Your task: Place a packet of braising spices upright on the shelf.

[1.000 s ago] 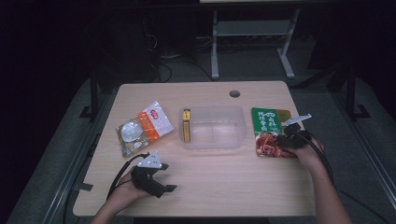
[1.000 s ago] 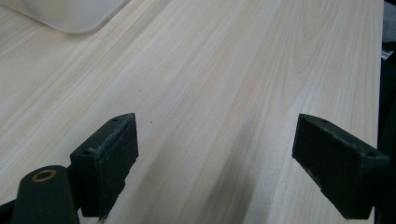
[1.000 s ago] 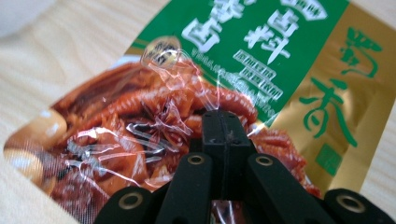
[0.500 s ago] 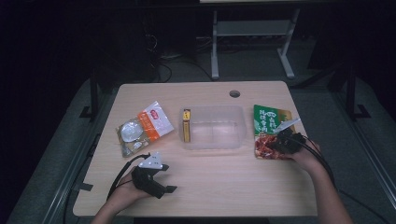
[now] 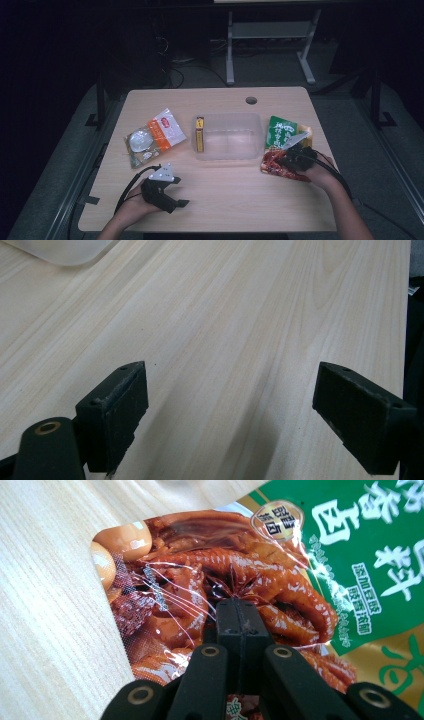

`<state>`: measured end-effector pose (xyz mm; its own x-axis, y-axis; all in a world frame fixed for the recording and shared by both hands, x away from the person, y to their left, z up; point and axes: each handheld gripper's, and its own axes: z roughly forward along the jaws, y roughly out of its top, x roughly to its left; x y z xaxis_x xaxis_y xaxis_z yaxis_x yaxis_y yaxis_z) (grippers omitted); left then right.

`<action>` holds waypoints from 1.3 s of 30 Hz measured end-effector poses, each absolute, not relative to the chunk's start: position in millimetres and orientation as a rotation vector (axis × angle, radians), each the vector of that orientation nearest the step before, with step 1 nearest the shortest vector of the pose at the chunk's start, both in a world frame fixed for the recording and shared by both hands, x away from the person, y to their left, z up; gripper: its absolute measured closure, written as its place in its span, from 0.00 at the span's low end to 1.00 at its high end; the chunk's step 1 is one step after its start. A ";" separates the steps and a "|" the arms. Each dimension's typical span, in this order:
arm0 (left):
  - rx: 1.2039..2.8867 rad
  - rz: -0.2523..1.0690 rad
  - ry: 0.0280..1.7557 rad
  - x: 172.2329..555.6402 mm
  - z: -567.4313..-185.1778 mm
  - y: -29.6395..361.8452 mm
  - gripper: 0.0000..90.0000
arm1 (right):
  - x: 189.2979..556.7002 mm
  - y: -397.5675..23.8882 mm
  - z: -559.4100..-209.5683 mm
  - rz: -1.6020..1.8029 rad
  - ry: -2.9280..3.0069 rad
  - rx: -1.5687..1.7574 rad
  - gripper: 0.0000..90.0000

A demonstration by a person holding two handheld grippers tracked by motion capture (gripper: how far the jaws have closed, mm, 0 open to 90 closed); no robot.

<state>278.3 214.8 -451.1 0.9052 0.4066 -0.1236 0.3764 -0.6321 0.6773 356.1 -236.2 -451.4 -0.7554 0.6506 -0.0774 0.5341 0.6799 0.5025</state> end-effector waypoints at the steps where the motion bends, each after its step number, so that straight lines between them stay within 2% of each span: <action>1: 2.314 0.053 0.556 278.5 -450.9 215.5 0.16 | 360.3 -238.2 -450.0 0.701 2.639 0.957 1.00; 6: 2.316 0.052 0.557 280.3 -451.4 216.4 0.16 | 377.0 -245.8 -445.5 0.710 2.550 0.998 1.00; 13: 2.310 0.050 0.569 281.2 -452.8 216.1 0.16 | 429.0 -274.9 -442.0 0.753 2.353 1.206 1.00; 21: 2.310 0.040 0.562 282.1 -455.1 213.2 0.16 | 469.5 -280.0 -449.4 0.745 2.272 1.325 1.00; 32: 2.313 0.050 0.559 281.6 -455.0 212.5 0.16 | 485.8 -279.8 -465.2 0.720 2.253 1.357 1.00; 39: 2.312 0.046 0.562 282.0 -455.2 212.9 0.16 | 487.5 -276.8 -463.4 0.679 2.279 1.338 1.00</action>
<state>282.0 212.9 -455.2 0.9031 0.4091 -0.1305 0.3823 -0.6275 0.6783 487.5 -276.8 -463.4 -0.4550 0.8847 -0.1016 0.6848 0.4206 0.5951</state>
